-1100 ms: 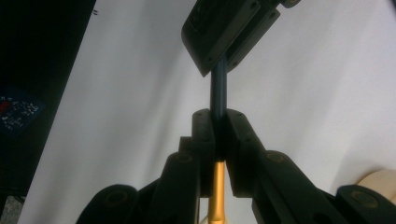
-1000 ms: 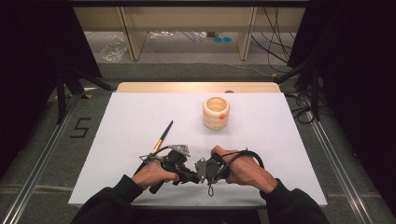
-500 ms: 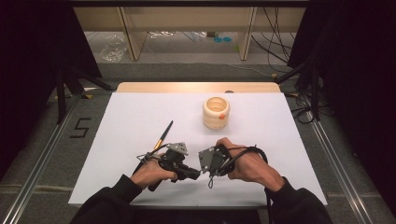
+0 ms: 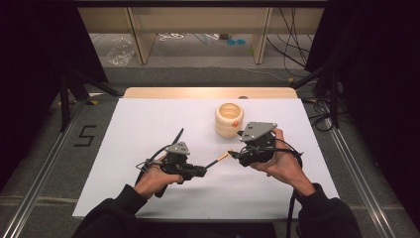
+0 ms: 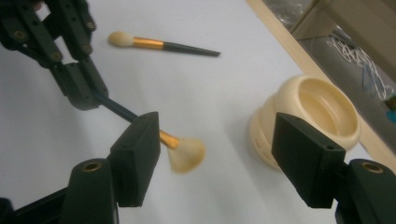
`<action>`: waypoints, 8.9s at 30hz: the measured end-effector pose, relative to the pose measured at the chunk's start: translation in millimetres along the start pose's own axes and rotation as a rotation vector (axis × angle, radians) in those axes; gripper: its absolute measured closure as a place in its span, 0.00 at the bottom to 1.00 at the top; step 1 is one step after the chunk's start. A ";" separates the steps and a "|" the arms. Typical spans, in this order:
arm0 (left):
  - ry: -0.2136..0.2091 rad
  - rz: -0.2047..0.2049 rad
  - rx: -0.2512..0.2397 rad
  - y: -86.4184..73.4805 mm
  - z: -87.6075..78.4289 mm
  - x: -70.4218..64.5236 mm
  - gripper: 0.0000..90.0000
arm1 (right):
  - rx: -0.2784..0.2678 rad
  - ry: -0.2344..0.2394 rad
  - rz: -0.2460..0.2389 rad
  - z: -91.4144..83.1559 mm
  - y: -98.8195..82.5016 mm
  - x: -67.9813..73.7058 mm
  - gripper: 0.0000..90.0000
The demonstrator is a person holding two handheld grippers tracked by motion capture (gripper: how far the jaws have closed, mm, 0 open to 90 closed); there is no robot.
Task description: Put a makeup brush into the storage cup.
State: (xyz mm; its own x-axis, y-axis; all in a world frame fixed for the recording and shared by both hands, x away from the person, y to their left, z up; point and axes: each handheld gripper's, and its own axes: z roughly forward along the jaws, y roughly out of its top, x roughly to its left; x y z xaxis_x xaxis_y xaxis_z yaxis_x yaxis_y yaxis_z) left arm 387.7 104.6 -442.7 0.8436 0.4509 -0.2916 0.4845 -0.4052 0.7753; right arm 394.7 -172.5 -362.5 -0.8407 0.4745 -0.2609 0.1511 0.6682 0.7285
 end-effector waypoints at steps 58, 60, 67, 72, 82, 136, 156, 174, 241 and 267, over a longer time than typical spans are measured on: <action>0.055 -0.054 -0.253 7.8 -2.9 -11.6 0.93 | -0.341 0.393 0.581 55.5 -25.4 7.4 0.62; 0.052 -0.054 -0.256 7.6 -3.1 -11.5 0.93 | -0.344 0.394 0.575 56.0 -25.2 7.6 0.64; 0.042 -0.054 -0.255 7.2 -1.0 -12.5 0.93 | -0.376 0.412 0.611 55.4 -25.3 5.6 0.76; 0.038 -0.052 -0.248 7.1 1.7 -14.3 0.93 | -0.403 0.430 0.615 55.6 -23.9 5.7 0.85; 0.040 -0.055 -0.243 5.0 6.9 -16.6 0.93 | -0.420 0.456 0.590 56.4 -18.2 11.7 0.92; 0.118 0.006 -0.168 -2.0 1.1 -17.9 0.43 | -0.381 0.291 0.426 46.7 -16.2 2.7 0.92; 0.182 0.004 -0.132 -23.7 -19.1 -13.7 0.32 | -0.408 0.188 0.449 40.8 -17.2 -33.2 0.92; 0.209 0.000 -0.099 -37.2 -24.6 -10.9 0.30 | -0.405 0.107 0.478 40.2 -11.0 -68.9 0.92; 0.198 -0.001 -0.071 -45.7 -24.6 -12.0 0.21 | -0.396 -0.045 0.523 86.3 -2.2 -136.2 0.92; 0.201 0.001 -0.060 -45.8 -24.6 -11.6 0.21 | -0.346 -0.039 0.515 104.0 -10.2 -130.1 0.92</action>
State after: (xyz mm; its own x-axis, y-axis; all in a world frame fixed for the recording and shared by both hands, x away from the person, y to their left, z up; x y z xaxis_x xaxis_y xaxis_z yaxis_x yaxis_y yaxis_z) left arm 350.0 137.5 -461.1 0.7780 0.6026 -0.1774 0.4639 -0.3607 0.8091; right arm 556.6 -181.4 -401.9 -0.6840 0.7116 0.1608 0.3498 0.1265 0.9282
